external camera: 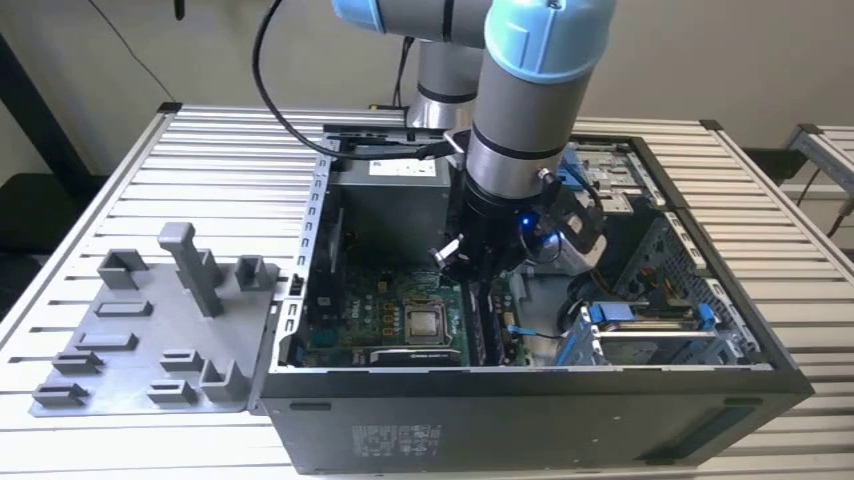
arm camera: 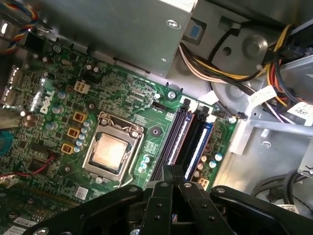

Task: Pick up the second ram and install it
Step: 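Press down the second ram until it locks into place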

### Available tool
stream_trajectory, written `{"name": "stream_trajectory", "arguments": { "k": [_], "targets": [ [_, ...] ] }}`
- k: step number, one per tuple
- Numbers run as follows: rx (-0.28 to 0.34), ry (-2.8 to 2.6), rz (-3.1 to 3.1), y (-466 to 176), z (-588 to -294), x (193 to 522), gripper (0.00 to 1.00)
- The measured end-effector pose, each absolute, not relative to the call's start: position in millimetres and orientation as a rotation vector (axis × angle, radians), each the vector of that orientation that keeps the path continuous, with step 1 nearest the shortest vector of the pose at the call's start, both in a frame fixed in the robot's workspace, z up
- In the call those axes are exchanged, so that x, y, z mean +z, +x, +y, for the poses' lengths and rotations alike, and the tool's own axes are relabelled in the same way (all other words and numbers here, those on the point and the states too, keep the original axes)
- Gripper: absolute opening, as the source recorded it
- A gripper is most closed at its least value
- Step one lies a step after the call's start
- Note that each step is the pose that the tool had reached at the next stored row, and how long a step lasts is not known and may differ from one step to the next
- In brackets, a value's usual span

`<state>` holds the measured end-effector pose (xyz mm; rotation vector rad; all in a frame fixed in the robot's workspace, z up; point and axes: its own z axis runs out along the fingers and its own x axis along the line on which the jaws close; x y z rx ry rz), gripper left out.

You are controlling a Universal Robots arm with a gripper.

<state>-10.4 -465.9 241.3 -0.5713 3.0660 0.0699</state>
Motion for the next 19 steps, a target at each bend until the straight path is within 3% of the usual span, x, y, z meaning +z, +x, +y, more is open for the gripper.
{"name": "stream_trajectory", "arguments": {
  "k": [19],
  "targets": [
    [0.073,-0.843,3.003,-10.4,-465.8,241.3,0.11]
  ]
}}
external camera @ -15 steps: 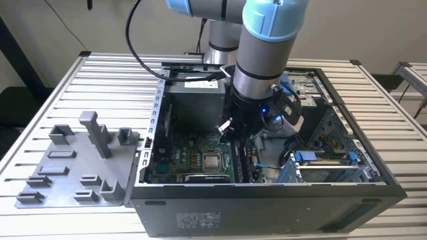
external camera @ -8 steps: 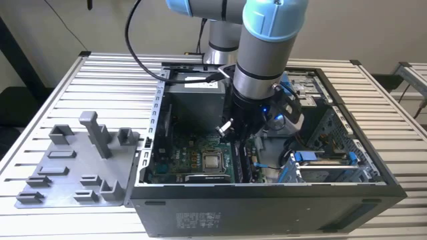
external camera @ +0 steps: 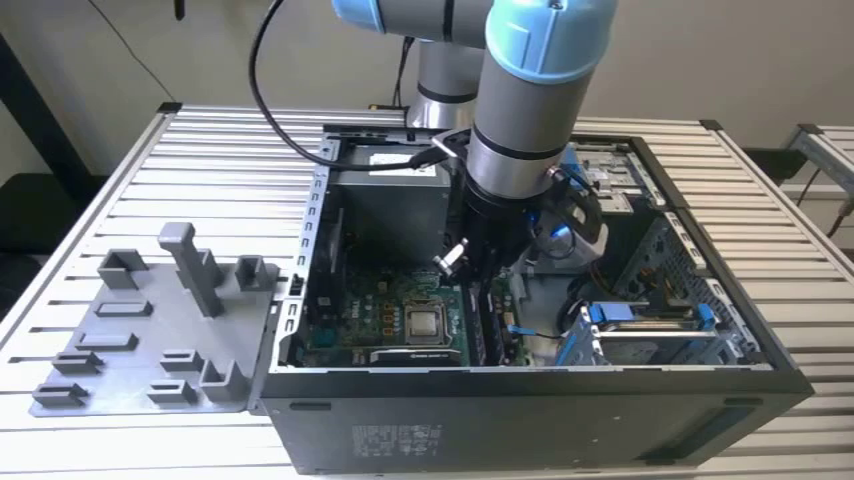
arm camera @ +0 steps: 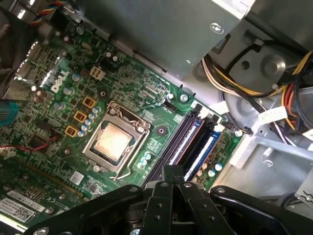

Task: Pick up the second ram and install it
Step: 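Press down the second ram until it locks into place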

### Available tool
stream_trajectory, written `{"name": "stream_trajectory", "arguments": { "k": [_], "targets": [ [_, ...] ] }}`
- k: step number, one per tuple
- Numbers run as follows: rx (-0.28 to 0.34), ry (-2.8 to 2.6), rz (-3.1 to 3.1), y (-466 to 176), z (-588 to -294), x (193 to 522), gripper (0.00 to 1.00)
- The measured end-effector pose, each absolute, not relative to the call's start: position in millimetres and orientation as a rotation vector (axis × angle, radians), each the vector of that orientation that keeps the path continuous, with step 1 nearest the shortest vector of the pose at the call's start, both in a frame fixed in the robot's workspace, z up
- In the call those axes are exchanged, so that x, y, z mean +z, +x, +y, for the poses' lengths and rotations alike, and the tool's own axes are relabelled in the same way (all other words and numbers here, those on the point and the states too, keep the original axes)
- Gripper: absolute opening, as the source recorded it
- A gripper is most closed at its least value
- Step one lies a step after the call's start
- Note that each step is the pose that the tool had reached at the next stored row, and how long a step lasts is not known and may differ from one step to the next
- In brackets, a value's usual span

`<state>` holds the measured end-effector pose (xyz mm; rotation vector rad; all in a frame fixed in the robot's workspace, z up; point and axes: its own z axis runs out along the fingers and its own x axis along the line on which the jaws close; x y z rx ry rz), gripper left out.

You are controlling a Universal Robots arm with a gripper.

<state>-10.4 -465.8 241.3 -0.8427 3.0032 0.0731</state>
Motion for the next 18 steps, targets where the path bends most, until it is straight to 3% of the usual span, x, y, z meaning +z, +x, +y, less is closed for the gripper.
{"name": "stream_trajectory", "arguments": {
  "k": [18],
  "targets": [
    [0.061,-1.205,2.856,-10.4,-465.8,238.1,0.11]
  ]
}}
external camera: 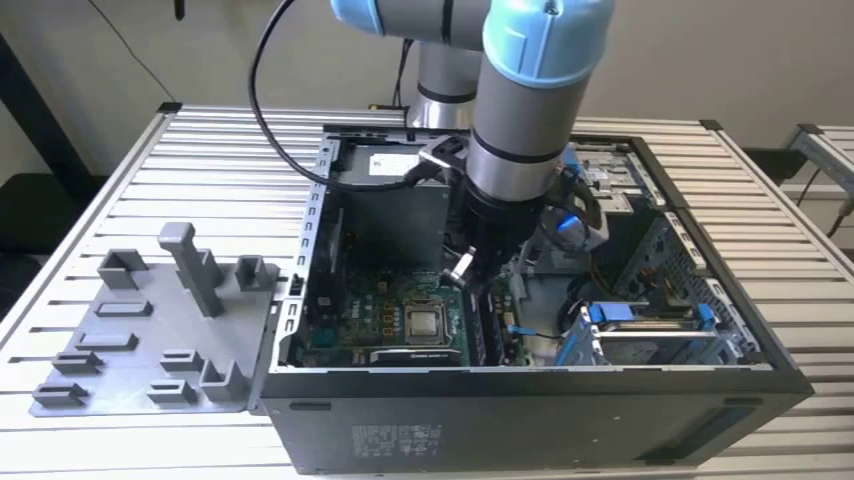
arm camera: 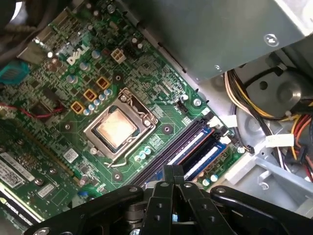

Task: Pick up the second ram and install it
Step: 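Press down the second ram until it locks into place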

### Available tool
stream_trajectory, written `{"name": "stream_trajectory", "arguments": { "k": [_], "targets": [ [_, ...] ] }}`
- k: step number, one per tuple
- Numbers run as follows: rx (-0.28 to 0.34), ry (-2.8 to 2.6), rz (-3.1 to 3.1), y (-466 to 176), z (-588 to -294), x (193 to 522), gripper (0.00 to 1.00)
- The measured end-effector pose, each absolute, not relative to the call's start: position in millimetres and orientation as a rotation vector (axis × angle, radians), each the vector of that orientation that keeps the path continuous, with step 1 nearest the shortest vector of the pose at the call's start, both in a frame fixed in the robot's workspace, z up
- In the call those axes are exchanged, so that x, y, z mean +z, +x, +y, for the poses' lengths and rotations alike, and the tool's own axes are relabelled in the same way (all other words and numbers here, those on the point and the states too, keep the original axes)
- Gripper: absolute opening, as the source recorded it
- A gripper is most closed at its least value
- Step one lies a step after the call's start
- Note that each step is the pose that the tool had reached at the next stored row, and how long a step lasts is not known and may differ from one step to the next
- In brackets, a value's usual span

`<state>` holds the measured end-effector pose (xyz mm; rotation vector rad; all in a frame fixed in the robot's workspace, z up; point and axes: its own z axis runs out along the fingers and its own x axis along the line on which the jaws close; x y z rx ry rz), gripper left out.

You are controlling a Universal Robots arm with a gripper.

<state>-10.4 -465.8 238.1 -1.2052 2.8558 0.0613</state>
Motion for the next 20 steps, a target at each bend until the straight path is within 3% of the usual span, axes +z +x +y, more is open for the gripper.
{"name": "stream_trajectory", "arguments": {
  "k": [20],
  "targets": [
    [0.064,-1.693,2.591,-10.4,-465.8,235.0,0.11]
  ]
}}
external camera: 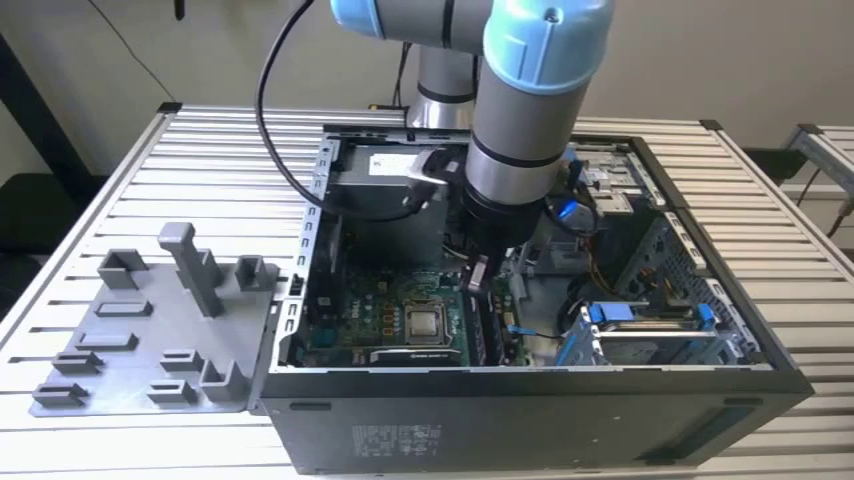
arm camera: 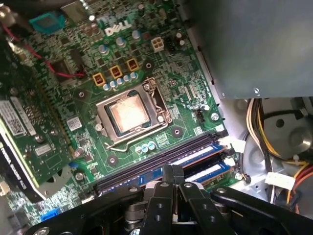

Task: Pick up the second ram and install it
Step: 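Press down the second ram until it locks into place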

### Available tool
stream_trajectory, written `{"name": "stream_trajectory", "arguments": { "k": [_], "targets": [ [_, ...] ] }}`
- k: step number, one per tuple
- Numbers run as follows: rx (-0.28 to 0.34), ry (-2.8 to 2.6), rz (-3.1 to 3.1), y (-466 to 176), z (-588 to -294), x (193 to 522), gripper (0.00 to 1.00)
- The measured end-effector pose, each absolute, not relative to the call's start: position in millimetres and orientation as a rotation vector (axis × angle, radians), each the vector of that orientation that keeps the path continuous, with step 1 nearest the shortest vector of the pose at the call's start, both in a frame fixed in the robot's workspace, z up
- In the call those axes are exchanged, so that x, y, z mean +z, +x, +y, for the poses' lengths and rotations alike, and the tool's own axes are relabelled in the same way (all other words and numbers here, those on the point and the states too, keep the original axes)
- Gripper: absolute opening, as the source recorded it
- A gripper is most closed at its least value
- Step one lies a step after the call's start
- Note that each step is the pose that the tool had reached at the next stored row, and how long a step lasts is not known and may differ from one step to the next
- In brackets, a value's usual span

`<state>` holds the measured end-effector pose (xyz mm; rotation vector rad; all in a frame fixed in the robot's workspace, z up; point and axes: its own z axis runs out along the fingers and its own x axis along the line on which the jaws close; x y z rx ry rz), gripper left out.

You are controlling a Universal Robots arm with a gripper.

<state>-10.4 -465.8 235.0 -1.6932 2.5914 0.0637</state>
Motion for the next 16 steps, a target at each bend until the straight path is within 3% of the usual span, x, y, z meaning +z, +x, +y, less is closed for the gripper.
{"name": "stream_trajectory", "arguments": {
  "k": [16],
  "targets": [
    [0.055,-2.022,2.328,-10.4,-465.8,232.8,0.11]
  ]
}}
